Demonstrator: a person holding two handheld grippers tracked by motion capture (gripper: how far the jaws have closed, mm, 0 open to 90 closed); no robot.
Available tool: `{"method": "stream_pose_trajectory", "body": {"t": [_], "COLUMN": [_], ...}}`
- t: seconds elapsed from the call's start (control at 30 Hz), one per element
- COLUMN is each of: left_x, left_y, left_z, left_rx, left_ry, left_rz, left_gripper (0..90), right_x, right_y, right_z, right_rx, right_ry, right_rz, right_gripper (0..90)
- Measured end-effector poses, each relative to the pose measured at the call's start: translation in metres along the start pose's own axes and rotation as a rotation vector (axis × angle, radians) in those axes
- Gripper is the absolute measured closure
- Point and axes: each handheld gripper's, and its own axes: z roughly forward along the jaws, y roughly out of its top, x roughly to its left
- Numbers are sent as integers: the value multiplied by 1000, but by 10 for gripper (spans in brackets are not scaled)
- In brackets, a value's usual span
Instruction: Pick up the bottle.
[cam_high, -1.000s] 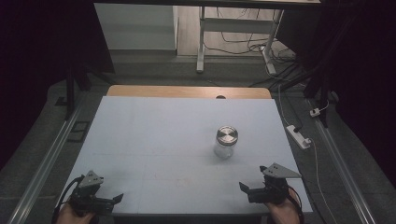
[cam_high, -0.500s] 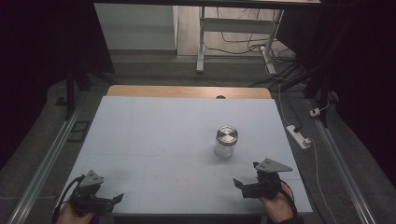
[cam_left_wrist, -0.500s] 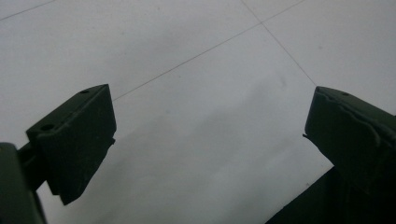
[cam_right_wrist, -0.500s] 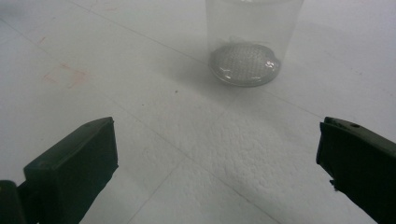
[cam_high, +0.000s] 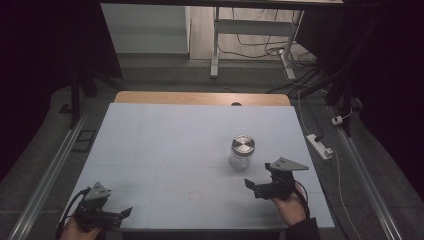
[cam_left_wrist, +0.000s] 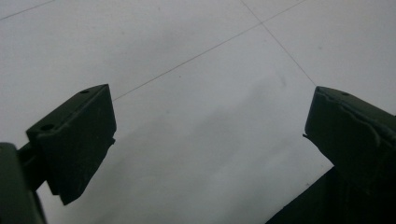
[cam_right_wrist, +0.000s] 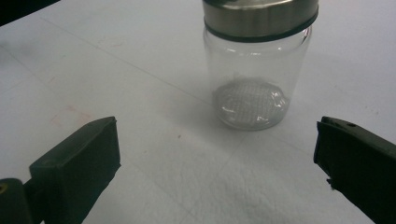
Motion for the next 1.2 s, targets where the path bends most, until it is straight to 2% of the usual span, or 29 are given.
{"method": "stream_pose_trajectory", "body": {"t": [0.3, 0.57, 1.07, 1.2], "left_x": [0, 0, -2, -3], "left_y": [0, 0, 1, 2], "left_z": [0, 1, 3, 4], "left_rx": [1, 2, 21, 39], "left_ry": [0, -2, 8, 13], "left_rz": [0, 2, 19, 34], "left_gripper": [28, 28, 31, 37], "right_x": [-5, -10, -14, -15], "right_y": [10, 17, 31, 33], "right_z": [20, 41, 64, 71], "right_rx": [17, 64, 56, 52], "right_ry": [-28, -41, -48, -32], "right_rz": [-1, 10, -11, 5], "right_gripper": [0, 0, 0, 0]}}
